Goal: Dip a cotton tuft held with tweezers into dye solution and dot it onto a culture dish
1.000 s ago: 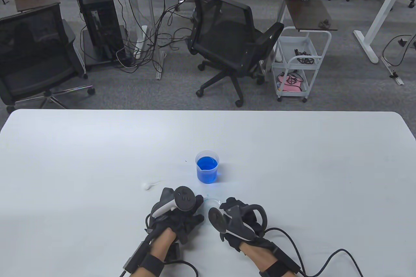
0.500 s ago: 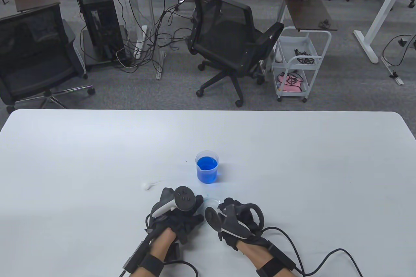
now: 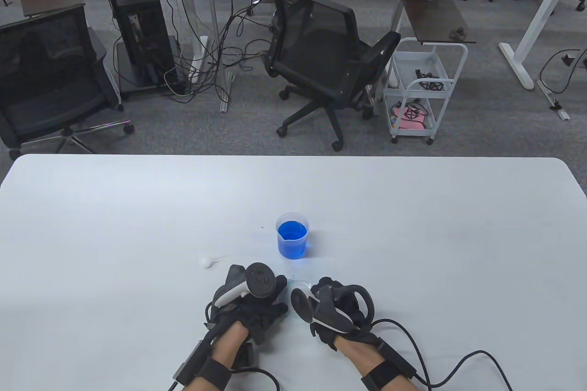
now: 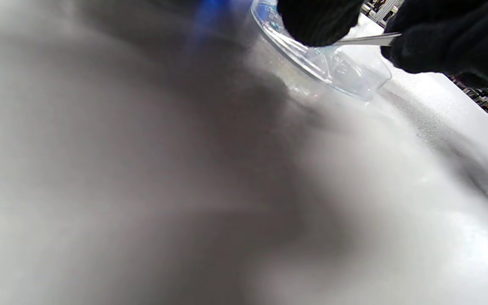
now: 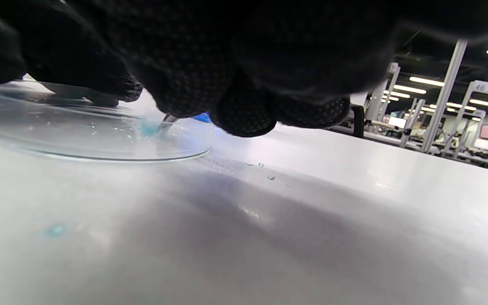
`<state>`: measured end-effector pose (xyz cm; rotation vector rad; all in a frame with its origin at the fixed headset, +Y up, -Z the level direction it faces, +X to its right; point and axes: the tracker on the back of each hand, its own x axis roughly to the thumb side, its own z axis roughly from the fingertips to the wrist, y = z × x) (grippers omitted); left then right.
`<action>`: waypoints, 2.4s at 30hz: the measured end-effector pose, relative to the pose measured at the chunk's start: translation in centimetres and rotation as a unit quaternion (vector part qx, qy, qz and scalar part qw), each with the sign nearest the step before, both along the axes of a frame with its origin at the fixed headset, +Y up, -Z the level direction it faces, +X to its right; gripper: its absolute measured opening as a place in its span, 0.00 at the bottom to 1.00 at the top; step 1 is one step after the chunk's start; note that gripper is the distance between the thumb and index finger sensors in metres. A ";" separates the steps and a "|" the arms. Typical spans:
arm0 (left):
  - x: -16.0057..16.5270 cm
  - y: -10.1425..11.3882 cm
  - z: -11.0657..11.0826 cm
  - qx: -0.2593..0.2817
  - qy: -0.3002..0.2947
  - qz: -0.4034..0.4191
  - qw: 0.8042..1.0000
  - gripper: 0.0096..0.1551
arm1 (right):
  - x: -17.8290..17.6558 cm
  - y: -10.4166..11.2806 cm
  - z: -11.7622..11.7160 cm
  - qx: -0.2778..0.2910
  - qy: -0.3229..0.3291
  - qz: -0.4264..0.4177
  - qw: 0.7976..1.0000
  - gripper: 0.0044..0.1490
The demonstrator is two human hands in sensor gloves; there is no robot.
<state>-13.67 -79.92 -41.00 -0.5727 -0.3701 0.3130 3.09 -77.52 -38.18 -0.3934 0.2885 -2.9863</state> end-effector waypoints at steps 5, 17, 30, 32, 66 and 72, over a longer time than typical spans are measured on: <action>0.0 0.0 0.0 0.000 0.000 -0.001 1.000 0.42 | 0.6 1.2 -0.1 0.018 -0.011 -0.025 0.999 0.25; 0.0 0.0 0.0 0.001 -0.001 -0.003 1.000 0.42 | 0.3 -0.1 -0.6 0.004 -0.017 0.002 1.000 0.25; 0.0 0.0 0.0 0.001 -0.001 -0.003 1.000 0.42 | 2.1 2.9 0.7 0.038 -0.026 -0.046 0.998 0.25; 0.0 0.0 0.0 0.000 0.000 -0.004 1.000 0.42 | 2.3 2.9 1.1 0.039 -0.024 -0.046 0.998 0.25; -0.2 0.0 -0.1 0.000 0.004 -0.003 1.000 0.41 | 0.5 0.0 2.0 0.001 0.014 0.012 1.000 0.25; -0.2 0.0 -0.1 -0.001 0.006 -0.003 1.000 0.41 | 0.8 2.6 3.0 0.037 0.020 -0.036 0.998 0.25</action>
